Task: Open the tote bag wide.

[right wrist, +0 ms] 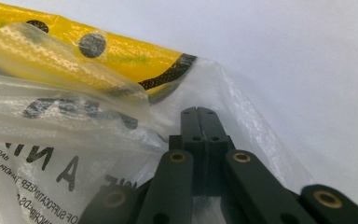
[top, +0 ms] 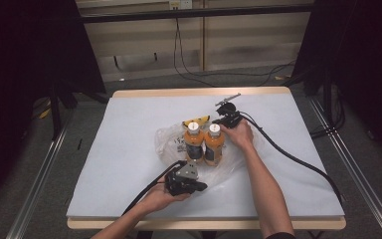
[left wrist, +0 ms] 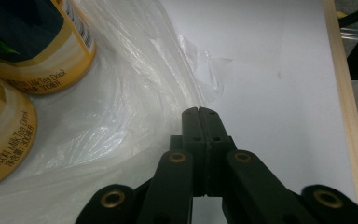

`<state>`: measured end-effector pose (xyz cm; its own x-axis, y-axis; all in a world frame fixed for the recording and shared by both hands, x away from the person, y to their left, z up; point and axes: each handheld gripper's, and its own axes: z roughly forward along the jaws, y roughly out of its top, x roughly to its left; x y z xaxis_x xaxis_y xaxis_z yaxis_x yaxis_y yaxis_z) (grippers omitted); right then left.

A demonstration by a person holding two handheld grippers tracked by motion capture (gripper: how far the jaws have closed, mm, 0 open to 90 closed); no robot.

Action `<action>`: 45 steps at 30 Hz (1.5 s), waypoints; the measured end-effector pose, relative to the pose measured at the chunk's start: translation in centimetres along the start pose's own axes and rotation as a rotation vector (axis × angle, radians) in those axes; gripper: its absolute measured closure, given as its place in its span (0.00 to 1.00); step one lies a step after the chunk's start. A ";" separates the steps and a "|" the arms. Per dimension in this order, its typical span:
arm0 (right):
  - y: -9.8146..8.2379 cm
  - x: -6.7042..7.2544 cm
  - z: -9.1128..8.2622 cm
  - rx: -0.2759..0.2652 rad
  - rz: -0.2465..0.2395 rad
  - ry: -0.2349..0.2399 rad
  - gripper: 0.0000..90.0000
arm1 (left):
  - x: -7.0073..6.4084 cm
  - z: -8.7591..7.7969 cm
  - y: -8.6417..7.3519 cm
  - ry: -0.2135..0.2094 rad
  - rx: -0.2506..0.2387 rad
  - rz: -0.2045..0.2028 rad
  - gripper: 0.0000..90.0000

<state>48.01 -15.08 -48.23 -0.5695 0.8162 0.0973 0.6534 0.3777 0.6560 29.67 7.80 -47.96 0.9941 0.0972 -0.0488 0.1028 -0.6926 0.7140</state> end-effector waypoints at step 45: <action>-3.2 2.9 -10.0 -0.295 -0.033 0.166 1.00 | 1.3 -5.1 0.9 0.101 -0.222 -0.119 0.83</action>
<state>39.31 -18.33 -42.56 -0.6776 0.7138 0.1771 0.4743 0.2401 0.8470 30.89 10.89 -43.83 0.9659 0.2466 -0.0795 0.1969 -0.4991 0.8439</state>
